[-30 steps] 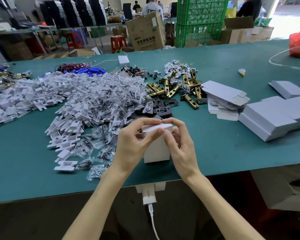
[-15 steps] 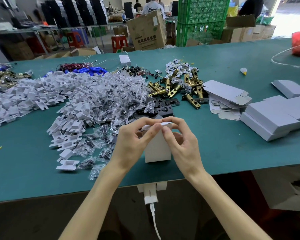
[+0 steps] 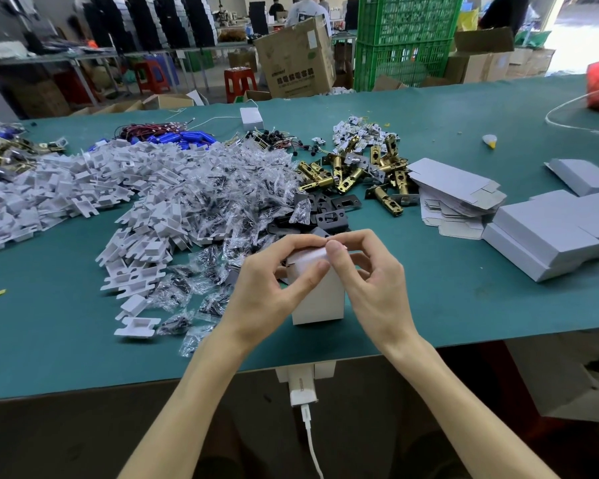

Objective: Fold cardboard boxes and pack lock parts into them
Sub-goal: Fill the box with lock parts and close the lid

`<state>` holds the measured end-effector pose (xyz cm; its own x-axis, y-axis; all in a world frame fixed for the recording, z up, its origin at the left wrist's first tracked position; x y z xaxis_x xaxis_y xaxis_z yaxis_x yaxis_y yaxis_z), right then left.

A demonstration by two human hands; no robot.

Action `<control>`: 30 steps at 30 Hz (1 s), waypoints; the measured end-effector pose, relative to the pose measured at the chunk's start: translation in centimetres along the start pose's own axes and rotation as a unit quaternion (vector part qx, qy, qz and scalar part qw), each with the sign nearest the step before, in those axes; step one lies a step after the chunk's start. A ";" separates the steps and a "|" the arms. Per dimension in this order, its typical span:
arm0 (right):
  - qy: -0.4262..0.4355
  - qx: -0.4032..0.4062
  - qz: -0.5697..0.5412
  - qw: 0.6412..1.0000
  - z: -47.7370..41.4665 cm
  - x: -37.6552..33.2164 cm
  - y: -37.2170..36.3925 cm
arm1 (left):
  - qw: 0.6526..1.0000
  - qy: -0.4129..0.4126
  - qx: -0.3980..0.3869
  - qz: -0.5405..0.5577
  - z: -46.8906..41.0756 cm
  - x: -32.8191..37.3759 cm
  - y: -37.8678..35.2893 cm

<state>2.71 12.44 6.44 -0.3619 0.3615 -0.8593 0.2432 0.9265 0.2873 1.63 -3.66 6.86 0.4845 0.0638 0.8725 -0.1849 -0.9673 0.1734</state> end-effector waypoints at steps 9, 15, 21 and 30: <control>0.002 0.010 0.020 1.000 -0.1 -0.1 -0.1 | 1.000 0.012 -0.008 0.018 -0.5 0.1 0.5; -0.002 0.009 0.025 1.000 -0.2 0.0 -0.2 | 0.999 0.007 -0.032 0.005 0.0 0.0 0.5; -0.006 -0.001 0.022 1.000 -0.4 0.0 0.0 | 1.000 0.003 -0.009 -0.003 -0.2 0.3 0.6; -0.010 0.002 0.026 1.000 -0.5 -0.2 -0.1 | 1.000 0.012 0.002 0.009 -0.5 0.6 0.6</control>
<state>2.34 12.33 6.75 -0.3313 0.4064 -0.8515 0.2652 0.9062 0.3293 1.39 -4.13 7.68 0.4597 0.0522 0.8865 -0.1909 -0.9691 0.1560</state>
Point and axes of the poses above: each hand's wrist, its own z-axis away from the middle knuckle, its own y-axis out of the back of the hand, x = y × z, the point moved 5 cm from there along -z, towards the middle knuckle, and after that the axes turned 13 degrees about z, right-handed, at the moved point
